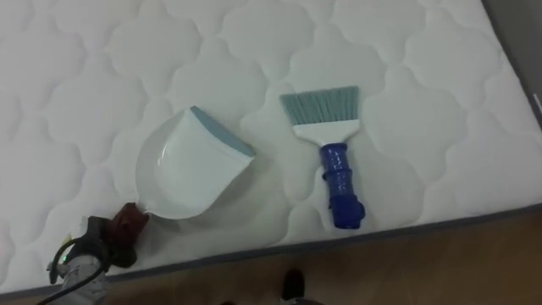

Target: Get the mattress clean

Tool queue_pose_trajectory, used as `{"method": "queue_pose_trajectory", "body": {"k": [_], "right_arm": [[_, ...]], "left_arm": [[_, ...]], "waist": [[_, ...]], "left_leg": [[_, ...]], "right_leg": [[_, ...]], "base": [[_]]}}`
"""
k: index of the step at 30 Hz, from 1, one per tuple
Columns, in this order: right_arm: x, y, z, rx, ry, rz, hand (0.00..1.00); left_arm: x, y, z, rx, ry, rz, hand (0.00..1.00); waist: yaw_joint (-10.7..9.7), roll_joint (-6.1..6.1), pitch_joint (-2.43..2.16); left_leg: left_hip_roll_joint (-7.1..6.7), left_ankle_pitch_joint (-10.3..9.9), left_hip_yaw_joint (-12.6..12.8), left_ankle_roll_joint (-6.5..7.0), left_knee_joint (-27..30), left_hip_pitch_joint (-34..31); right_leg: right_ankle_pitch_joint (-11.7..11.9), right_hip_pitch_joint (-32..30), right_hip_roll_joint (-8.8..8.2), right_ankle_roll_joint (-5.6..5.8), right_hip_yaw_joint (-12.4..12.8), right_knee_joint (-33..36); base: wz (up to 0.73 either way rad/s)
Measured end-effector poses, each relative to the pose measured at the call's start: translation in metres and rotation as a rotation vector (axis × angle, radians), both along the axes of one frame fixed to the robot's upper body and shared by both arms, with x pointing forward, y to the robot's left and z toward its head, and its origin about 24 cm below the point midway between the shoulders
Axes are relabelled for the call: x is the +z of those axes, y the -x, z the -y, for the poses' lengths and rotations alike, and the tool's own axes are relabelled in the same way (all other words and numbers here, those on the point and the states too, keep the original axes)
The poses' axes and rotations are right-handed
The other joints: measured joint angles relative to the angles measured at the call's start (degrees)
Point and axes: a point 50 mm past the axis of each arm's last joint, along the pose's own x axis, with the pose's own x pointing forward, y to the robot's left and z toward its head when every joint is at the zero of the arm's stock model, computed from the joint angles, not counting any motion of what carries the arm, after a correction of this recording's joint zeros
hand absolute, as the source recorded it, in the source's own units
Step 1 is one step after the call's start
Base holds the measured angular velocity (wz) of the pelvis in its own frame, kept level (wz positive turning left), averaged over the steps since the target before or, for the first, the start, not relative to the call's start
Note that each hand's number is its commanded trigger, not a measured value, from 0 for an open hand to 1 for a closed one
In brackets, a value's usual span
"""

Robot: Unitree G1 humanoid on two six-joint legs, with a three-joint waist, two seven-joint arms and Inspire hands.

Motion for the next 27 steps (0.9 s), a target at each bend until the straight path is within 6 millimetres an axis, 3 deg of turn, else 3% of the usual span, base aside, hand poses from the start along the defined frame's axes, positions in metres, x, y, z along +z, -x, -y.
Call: {"method": "queue_pose_trajectory", "body": {"k": [10,18,27], "right_arm": [[0.004,-0.004,0.011,-0.051,0.017,0.037,0.0],[0.008,-0.005,0.021,-0.225,0.005,0.103,0.0],[0.016,-0.017,0.03,-0.479,-0.027,0.236,0.0]], "left_arm": [[0.007,-0.002,-0.013,-0.06,-0.106,0.005,1.0],[0.017,0.001,-0.033,-0.104,-0.293,0.044,1.0],[0.026,-0.007,-0.028,-0.181,-0.387,0.145,1.0]], "waist": [[0.21,0.99,-0.2],[0.26,1.79,-0.16],[0.22,2.15,-0.18]], "left_leg": [[0.13,-0.01,0.1,-0.01,1.19,-0.99],[0.08,-0.02,1.35,0.03,1.28,-1.08],[0.54,-0.06,2.46,0.0,2.19,-1.68]], "right_leg": [[0.21,-0.63,-0.01,-0.36,-0.21,0.46],[0.36,-1.83,-0.17,-0.66,0.64,2.04],[0.69,-2.42,0.17,-1.15,1.13,2.31]], "base": [[0.02],[-0.06],[-0.04]]}}
